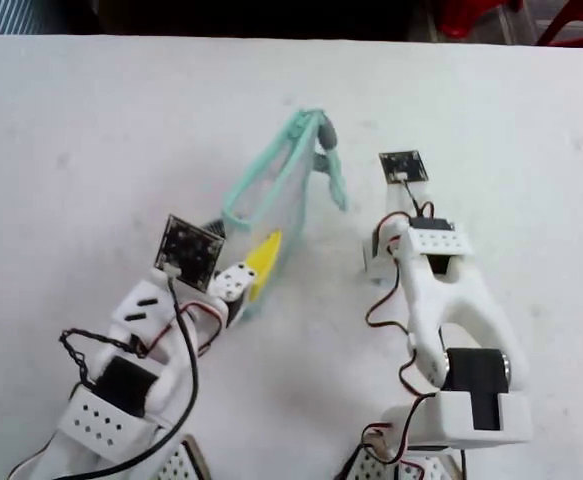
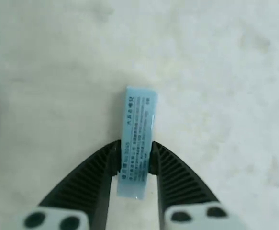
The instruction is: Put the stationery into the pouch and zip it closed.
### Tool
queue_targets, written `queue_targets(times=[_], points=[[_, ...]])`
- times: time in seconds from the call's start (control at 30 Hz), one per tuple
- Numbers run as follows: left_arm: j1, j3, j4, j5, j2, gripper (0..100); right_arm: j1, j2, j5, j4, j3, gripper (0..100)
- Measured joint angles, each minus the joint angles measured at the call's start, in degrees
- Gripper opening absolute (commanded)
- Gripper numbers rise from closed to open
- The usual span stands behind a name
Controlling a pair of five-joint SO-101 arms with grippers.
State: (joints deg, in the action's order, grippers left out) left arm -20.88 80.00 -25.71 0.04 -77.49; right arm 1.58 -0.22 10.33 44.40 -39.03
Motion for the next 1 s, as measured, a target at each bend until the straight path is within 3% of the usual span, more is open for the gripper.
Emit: queue_targets(times=[0.2, 0.63, 0.83, 1.0], points=[[-3.69, 0.88, 0.00, 0.00, -0.70, 20, -1.49, 0.00, 0.00, -0.35, 0.00, 1.7], [-2.81, 0.88, 0.00, 0.26, -0.44, 20, -3.69, 0.00, 0.00, -0.53, 1.93, 1.7], [-2.29, 0.88, 0.00, 0.26, -0.35, 20, -3.60, -1.93, -5.80, -0.53, 1.49, 1.7], [-2.29, 0.88, 0.00, 0.26, -0.26, 20, -3.60, -3.69, -5.45, -0.53, 0.00, 1.7]])
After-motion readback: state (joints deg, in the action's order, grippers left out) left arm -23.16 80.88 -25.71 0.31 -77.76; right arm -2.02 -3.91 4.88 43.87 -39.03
